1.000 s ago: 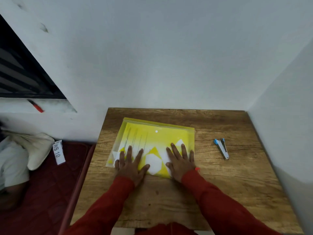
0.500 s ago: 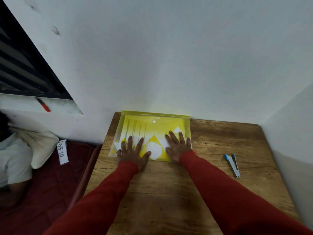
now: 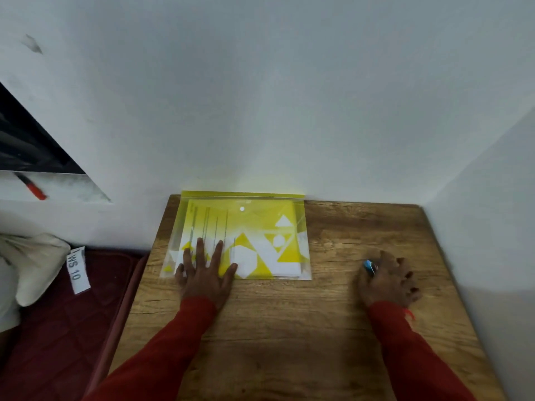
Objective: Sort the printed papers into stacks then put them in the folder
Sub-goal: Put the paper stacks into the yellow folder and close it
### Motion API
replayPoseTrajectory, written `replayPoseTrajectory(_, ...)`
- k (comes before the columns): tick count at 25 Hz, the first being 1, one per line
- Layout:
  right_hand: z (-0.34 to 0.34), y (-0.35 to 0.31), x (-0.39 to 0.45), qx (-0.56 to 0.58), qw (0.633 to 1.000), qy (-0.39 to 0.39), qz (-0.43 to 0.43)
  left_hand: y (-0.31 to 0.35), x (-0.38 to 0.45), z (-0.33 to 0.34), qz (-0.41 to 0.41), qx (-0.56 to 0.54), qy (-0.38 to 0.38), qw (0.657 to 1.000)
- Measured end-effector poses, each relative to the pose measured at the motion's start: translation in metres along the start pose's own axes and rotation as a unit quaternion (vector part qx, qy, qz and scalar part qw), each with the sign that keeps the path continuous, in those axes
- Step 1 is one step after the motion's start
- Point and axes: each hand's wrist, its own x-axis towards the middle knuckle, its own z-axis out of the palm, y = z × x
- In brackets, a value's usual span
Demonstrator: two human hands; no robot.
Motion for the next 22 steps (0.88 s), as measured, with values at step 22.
replayPoseTrajectory(22, 0.026, -0.114, 0.095, 0.242, 0.941, -0.087, -0.219, -0.006, -0.024, 0.000, 0.045, 0.008, 0.000, 0.999)
